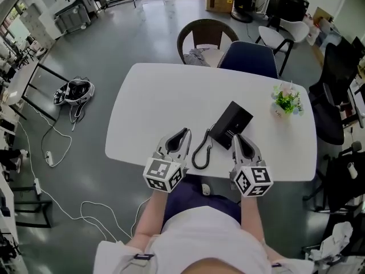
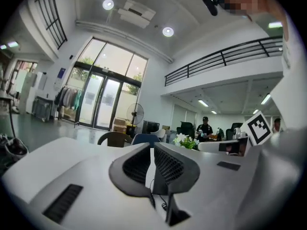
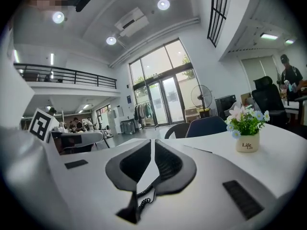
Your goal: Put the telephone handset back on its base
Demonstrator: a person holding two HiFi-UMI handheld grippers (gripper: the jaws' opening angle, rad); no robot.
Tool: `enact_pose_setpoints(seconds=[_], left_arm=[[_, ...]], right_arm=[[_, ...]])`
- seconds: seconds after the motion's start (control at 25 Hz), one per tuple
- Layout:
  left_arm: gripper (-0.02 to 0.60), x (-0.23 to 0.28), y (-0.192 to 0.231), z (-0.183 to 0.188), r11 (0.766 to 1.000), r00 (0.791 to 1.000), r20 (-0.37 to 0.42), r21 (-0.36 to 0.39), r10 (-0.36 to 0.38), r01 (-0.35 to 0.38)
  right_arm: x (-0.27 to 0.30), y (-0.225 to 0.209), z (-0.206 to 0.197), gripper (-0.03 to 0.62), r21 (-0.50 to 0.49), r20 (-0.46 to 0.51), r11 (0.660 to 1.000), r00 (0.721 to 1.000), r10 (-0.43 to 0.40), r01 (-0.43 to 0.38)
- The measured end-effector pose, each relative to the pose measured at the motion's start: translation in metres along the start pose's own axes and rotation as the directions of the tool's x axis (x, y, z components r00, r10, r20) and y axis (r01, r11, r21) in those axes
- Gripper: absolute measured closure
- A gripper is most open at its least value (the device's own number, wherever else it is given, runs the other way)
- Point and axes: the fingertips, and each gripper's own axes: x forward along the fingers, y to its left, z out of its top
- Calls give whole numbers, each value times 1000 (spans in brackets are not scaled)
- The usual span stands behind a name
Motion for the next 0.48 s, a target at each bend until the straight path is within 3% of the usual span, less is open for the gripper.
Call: enact_pose_setpoints(seconds=[0.16, 0.48], left_arm=[[566, -9, 3, -6, 995, 997, -14, 72, 71, -69], [566, -13, 10, -21, 995, 993, -75, 50, 92, -88]], right_arm=[[-3, 1, 3, 548, -21, 13, 1000, 1000, -18, 18], [-6, -2, -4, 549, -34, -10, 998, 999, -44, 44]])
